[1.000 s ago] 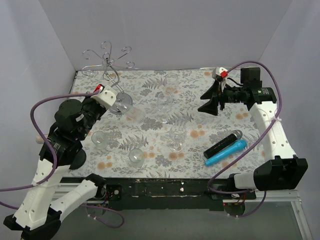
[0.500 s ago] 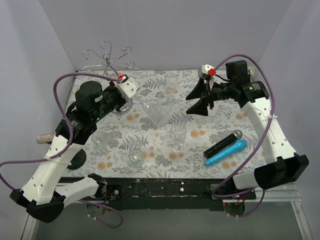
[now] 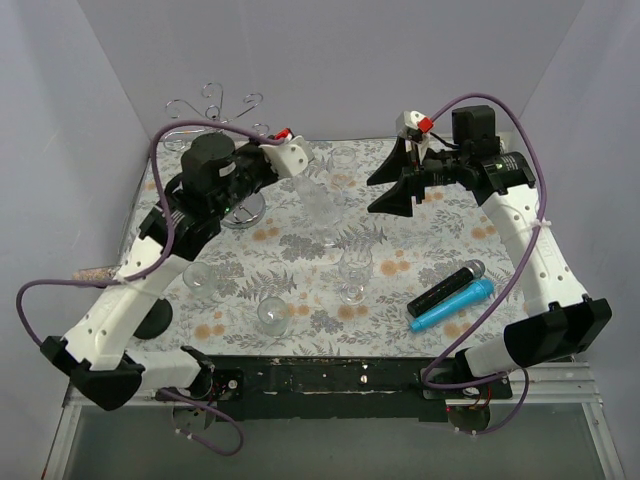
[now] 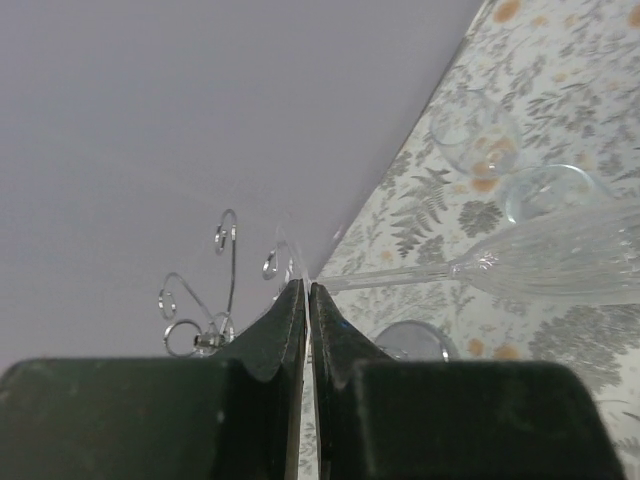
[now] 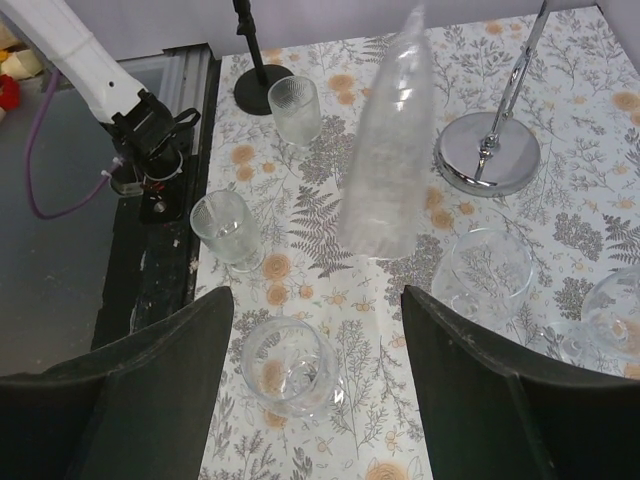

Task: Place the wine glass upside down on the wine glass rack
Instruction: Turn the wine glass upside down at the wine rack.

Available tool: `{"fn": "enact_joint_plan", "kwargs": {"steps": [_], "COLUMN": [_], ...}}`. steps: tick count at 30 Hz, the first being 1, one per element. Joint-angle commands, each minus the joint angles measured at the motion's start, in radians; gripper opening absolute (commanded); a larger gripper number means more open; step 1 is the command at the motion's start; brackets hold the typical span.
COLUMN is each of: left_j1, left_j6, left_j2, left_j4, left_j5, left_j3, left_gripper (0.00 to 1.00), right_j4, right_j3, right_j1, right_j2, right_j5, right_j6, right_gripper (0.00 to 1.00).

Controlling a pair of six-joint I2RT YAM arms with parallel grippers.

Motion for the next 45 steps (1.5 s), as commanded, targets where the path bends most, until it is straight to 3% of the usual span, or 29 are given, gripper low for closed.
{"fn": "enact_joint_plan", "kwargs": {"steps": [1,13,24,32,45], "left_j1": [-0.003,0.02,0.112,0.172,0.232], "left_j6": [0.114,0.045,0.0,-0.049,0.026], "left_j2": [0.09,0.308,0.469,0.606,0.712], "left_j4": [0.09,0.156,0.264,0.381,0.535], "left_j5": [-0.2,-0.371,-0.346,-0.403,-0.496], "left_j3": [0.097,0.282,0.376,0.477,0.488], "left_gripper": [0.0,0.0,0.0,0.0,0.0], "right_j4": [0.06,0.284,0.354,0.359,0.216], "right_j3": [-0.035,-0.169,-0.327,-0.405,-0.417], "right_j1": [-0.004,-0.286,-0.284,-0.286,-0.324], "right_j2": [-0.055,-0.115,-0.109,-0.109,-0.081], "right_j5": [-0.011,-0.18,-0.19,-0.229,-0.286], "right_j6": [0.025,0.225,0.206,0.166,0.02], "right_gripper": [0.77,0.77,0.76,0.76,0.76]}}
